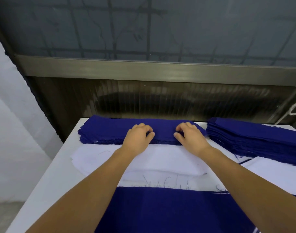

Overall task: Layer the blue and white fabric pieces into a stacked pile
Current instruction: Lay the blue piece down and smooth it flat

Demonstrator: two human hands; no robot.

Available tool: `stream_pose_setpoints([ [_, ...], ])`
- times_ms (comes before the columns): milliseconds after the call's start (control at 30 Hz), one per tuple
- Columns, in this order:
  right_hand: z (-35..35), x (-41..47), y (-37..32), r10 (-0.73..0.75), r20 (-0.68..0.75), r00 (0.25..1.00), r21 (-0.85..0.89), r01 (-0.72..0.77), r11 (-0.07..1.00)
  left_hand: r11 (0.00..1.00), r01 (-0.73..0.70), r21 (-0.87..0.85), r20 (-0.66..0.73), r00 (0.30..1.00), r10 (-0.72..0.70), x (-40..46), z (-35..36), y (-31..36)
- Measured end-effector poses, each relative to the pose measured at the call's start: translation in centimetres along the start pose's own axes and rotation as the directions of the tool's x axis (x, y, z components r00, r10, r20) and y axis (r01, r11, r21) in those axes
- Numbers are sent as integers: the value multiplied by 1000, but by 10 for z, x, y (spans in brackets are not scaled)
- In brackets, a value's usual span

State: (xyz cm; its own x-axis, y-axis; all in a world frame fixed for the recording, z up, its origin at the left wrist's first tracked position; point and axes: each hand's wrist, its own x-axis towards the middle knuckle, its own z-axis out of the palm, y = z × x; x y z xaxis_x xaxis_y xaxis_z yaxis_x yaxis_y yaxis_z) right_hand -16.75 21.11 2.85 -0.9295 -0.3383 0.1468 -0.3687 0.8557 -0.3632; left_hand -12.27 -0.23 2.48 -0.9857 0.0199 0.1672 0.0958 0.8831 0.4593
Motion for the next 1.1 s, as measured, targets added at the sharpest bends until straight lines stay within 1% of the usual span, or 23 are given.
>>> stream_pose_setpoints([
  [100, 2, 6, 3, 20, 39, 999, -8, -19, 1000, 999, 31, -22, 22, 999, -30, 9, 2, -3],
  [233, 1, 12, 5, 17, 76, 997, 42, -21, 999, 993, 68, -97, 53, 997, -63, 14, 3, -6],
  [567, -3, 26, 11, 63, 177, 982, 228, -103, 968, 988, 101, -120, 54, 994, -95, 19, 5, -6],
  [700, -3, 26, 13, 65, 189, 980, 254, -113, 961, 978, 135, -161, 63, 990, -126, 21, 5, -7],
  [833, 0, 28, 12, 94, 184, 978, 204, -132, 970, 967, 174, -187, 69, 984, -164, 23, 5, -5],
  [933, 6, 30, 7, 123, 128, 984, 61, -132, 989, 960, 206, -192, 76, 978, -194, 27, 5, -3],
  [1000, 10, 30, 4, 108, 87, 990, -11, -107, 994, 960, 214, -180, 88, 976, -202, 29, 6, -2],
  [1100, 12, 30, 4, 82, 69, 994, -46, -79, 996, 961, 224, -165, 100, 973, -209, 31, 6, -1],
])
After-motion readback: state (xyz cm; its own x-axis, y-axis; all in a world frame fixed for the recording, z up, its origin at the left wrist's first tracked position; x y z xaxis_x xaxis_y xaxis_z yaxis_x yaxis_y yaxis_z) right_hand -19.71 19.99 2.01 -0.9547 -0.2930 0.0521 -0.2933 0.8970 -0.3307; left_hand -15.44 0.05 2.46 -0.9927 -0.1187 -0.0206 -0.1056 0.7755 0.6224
